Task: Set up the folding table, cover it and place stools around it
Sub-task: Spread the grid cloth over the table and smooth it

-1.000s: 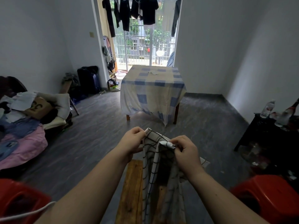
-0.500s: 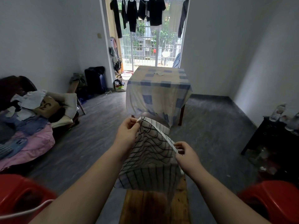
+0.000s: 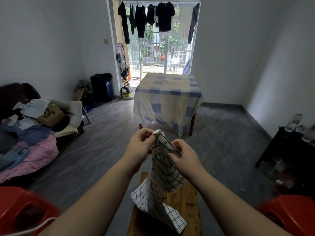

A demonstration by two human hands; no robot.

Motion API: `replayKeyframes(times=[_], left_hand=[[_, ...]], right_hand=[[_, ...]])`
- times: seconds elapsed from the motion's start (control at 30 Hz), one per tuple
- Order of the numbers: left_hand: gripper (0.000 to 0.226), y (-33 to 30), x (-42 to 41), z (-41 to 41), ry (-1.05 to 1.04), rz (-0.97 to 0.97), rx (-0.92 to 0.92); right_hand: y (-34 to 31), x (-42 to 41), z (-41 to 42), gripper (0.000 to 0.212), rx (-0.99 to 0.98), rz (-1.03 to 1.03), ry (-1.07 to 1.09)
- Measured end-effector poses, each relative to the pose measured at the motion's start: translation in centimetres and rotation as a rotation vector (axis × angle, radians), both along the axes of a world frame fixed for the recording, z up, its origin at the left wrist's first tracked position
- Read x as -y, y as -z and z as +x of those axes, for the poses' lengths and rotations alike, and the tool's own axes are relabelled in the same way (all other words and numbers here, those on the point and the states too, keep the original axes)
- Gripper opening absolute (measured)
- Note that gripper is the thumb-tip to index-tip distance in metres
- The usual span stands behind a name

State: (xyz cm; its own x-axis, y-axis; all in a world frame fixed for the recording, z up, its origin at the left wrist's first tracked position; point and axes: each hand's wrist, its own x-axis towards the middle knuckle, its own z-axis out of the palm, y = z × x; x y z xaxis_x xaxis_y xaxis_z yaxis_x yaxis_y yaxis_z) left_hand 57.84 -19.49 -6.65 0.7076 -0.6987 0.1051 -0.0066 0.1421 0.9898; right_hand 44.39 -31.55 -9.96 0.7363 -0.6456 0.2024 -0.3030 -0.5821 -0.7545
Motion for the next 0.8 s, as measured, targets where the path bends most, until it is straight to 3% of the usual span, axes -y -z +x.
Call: replayKeyframes(times=[0.07, 0.13, 0.27, 0.33, 0.43, 0.63, 0.7, 0.8], left_hand=[[0.008, 0.1, -0.2, 0.2, 0.007, 0.001, -0.014], [0.008, 0.3, -0.4, 0.2, 0.028, 0.01, -0.02], [0.008, 0.6, -0.7, 0.1, 0.074, 0.037, 0.062], [0.009, 0.8, -0.9, 0.5, 0.074, 0.089, 0.145], [0.023, 1.0, -1.2, 0.9, 0.129, 0.146, 0.209], [0.081, -0.5, -2.3, 1.9, 0.434, 0.232, 0.338], [0.075, -0.9, -2.0, 2.7, 0.529, 0.291, 0.423], [0.056, -0.8, -1.1, 2.6, 0.487, 0.407, 0.552]], right_hand=[[-0.6, 0.0, 0.4, 0.008, -0.039, -0.022, 0.025], [-1.0, -0.1, 0.8, 0.005, -0.098, -0.051, 0.012], [-1.8, -0.4, 1.0, 0.017, -0.087, 0.079, -0.079], [-2.0, -0.3, 0.9, 0.042, -0.084, 0.099, -0.117], [-2.0, 0.0, 0.5, 0.061, -0.092, 0.064, -0.126], [-2.6, 0.2, -0.7, 0.068, -0.152, -0.032, -0.18], [-2.7, 0.5, -1.2, 0.068, -0.175, -0.053, -0.192], [-2.7, 0.7, -1.7, 0.058, -0.189, -0.101, -0.201]])
